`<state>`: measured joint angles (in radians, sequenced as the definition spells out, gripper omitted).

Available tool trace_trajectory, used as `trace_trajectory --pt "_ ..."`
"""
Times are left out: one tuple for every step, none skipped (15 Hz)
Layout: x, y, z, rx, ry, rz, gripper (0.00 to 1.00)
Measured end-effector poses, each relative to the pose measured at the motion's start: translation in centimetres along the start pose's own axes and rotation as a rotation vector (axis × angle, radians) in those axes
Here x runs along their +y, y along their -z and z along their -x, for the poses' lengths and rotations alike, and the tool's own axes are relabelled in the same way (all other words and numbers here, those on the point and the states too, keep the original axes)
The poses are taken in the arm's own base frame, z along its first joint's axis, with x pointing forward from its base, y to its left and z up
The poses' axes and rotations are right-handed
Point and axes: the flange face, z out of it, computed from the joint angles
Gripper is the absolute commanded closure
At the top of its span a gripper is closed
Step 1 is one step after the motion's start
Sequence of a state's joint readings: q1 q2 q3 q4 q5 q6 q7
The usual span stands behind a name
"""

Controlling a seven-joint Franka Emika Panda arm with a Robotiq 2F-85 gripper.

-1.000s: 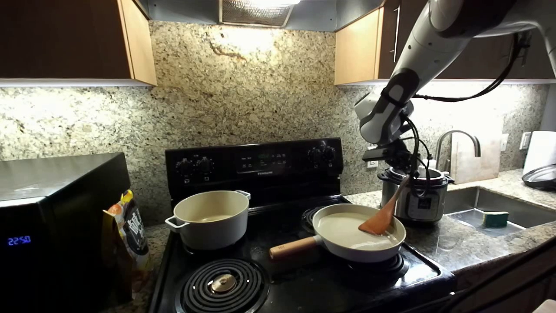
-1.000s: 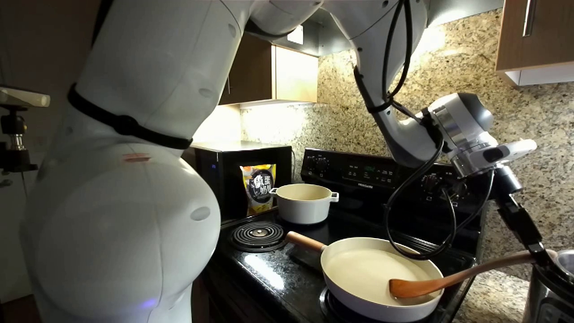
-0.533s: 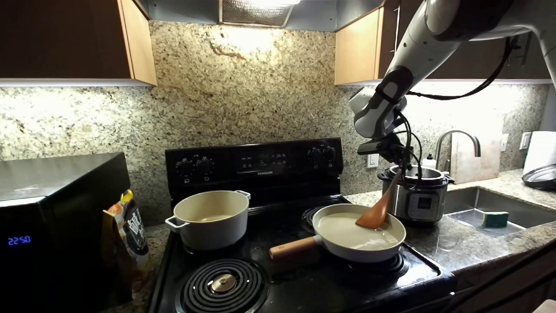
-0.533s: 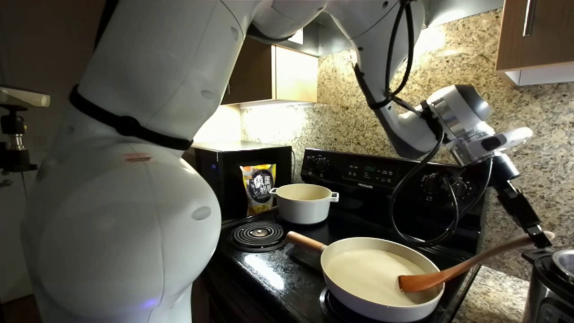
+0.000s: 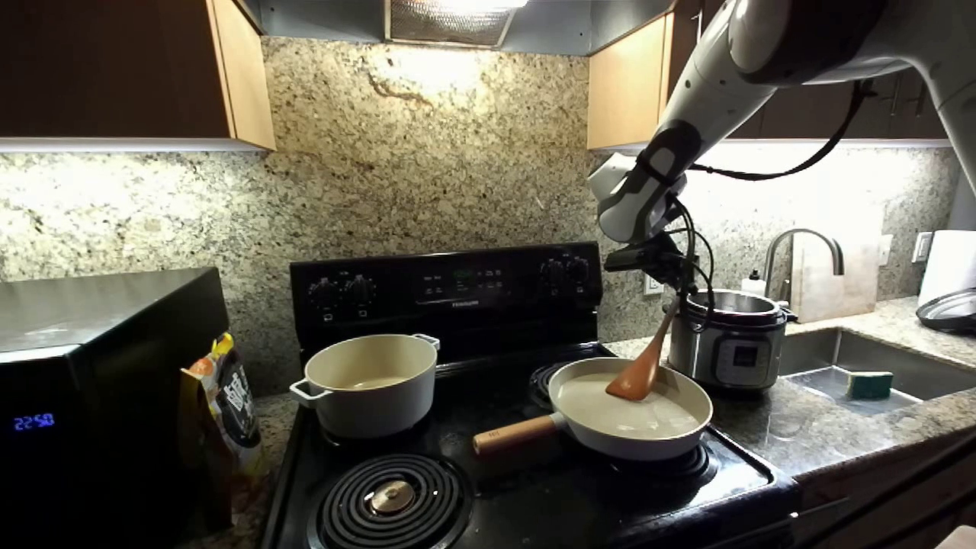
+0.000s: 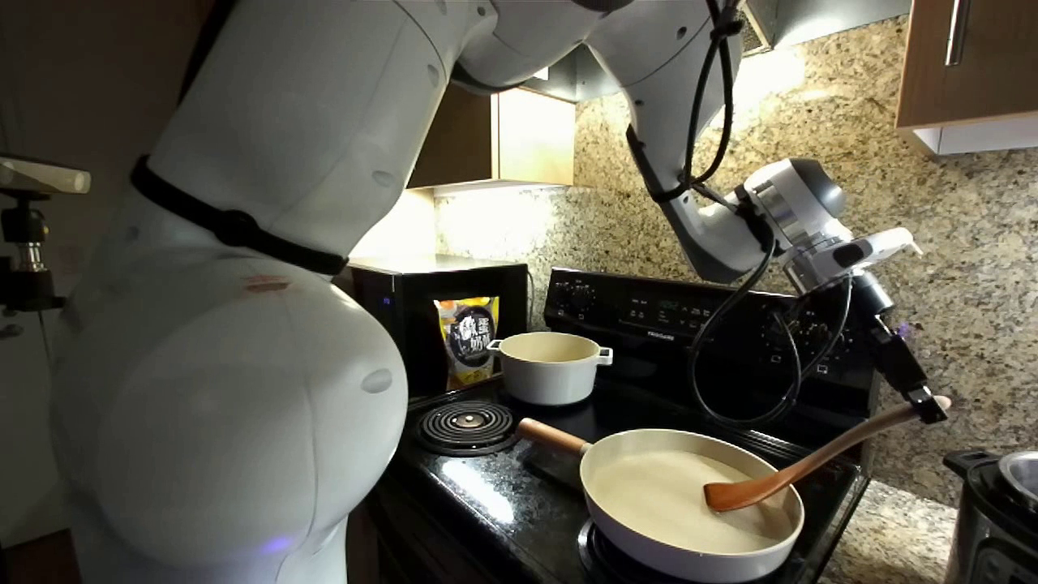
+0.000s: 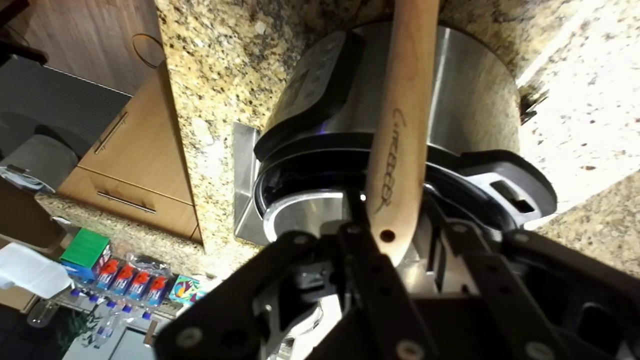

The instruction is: Stir the water in the pan with the spatula

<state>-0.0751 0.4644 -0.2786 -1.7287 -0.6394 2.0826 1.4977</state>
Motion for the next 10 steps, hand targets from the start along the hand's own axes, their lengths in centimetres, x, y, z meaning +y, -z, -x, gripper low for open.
trace_trajectory --pt "-0.5 0.5 0.5 0.004 0.008 -0.008 0.92" --pt "-0.8 0.9 0.9 0.009 0.017 -0.015 0.92" --pt "-1.2 1.3 1.4 0.013 0.025 -0.021 0.92" --pt "-1.4 1.8 1.8 0.017 0.034 -0.027 0.92" --pt "-1.6 2.1 2.3 0.021 0.043 -0.032 0.92" --pt "-1.8 2.5 2.7 0.024 0.051 -0.037 0.92" --pt "-2.0 2.8 3.2 0.029 0.060 -0.042 0.92" --pt "-2.2 3.1 3.6 0.035 0.070 -0.045 0.92" --pt "-2.3 3.4 4.0 0.041 0.080 -0.048 0.92" --pt "-2.4 3.5 4.4 0.049 0.092 -0.049 0.92"
